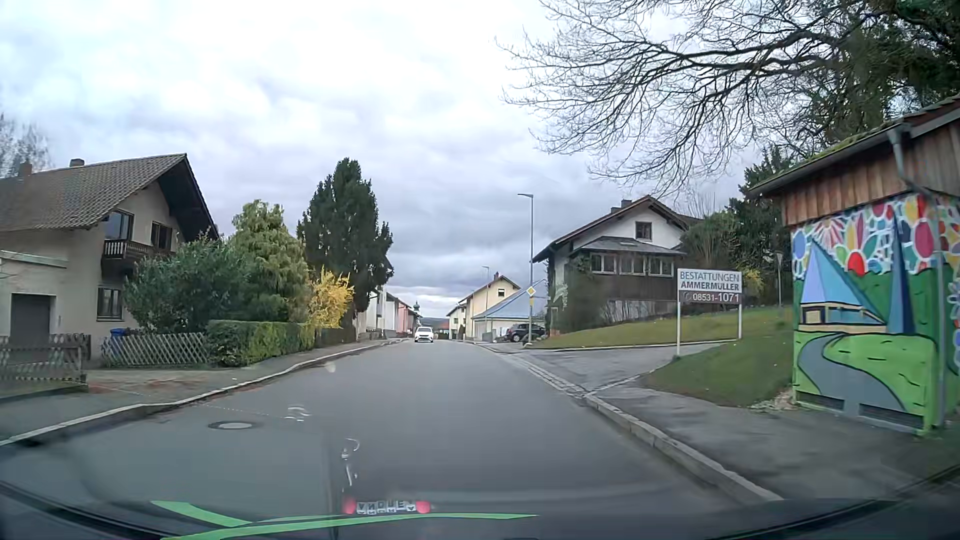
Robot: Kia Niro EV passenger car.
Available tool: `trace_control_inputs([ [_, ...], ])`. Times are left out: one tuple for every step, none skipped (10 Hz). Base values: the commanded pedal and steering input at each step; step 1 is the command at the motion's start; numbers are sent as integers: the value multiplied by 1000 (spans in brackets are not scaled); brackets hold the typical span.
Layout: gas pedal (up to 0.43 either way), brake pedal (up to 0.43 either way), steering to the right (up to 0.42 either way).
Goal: Follow the waypoints while adhering to traffic rules and regulations
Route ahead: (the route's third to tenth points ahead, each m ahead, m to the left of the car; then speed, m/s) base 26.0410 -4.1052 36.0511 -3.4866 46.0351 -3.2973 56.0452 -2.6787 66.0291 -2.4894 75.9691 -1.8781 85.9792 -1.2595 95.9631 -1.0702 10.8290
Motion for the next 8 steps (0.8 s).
trace_control_inputs([
  [79,0,0],
  [79,0,0],
  [79,0,-2],
  [79,0,-3],
  [79,0,-5],
  [79,0,-6],
  [87,0,-6],
  [87,0,-6],
])
